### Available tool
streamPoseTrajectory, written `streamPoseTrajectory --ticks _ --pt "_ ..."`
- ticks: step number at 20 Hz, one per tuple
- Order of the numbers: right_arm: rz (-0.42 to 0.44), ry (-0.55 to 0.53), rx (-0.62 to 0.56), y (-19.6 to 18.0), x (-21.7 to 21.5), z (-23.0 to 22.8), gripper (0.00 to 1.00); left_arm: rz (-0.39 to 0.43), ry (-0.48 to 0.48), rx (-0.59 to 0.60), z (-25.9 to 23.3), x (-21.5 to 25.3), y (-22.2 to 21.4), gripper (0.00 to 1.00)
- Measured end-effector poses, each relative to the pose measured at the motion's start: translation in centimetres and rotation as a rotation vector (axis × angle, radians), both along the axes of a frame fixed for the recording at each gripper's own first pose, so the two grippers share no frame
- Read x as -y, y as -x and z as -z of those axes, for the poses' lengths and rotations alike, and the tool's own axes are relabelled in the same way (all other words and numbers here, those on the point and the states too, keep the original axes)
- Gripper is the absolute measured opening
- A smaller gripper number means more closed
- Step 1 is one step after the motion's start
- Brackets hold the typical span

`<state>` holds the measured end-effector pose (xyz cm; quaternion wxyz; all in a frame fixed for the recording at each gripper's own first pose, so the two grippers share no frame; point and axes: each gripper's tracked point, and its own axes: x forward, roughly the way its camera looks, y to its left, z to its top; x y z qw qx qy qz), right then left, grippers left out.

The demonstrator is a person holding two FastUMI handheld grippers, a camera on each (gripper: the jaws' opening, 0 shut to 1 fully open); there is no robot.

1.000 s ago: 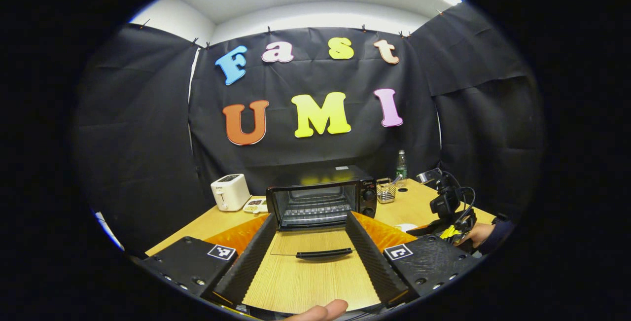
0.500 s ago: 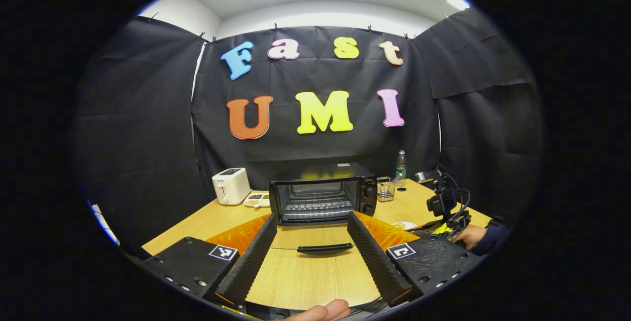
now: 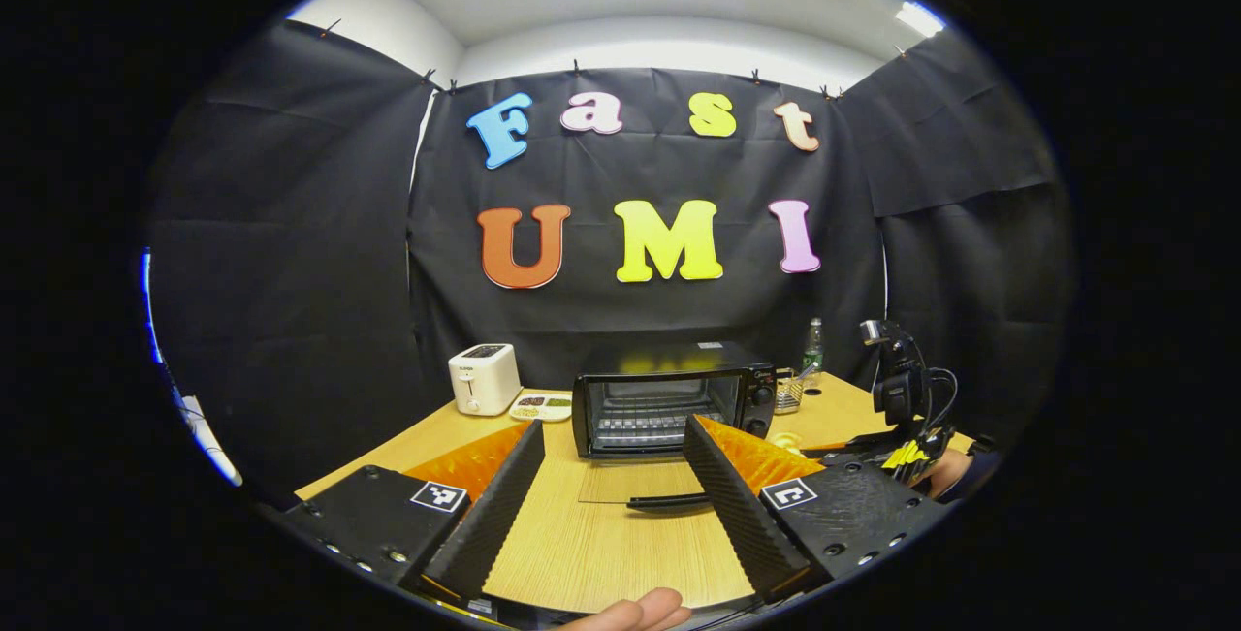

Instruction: Open the electric oven with the left hand, put the food in, and close the electric oven.

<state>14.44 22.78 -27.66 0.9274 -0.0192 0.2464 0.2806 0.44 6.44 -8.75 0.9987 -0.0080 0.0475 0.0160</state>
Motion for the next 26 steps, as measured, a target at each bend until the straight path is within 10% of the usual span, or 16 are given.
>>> streamPoseTrajectory --ticks 20,26 --pt "0.202 0.017 0.1 -22.7 -16.4 0.2 0.45 0.0 -0.008 -0.032 3.0 -6.1 0.1 0.95" --pt "0.181 0.031 0.079 -20.5 -14.4 0.9 0.9 -0.005 0.019 -0.076 4.0 -5.5 -0.4 0.95"
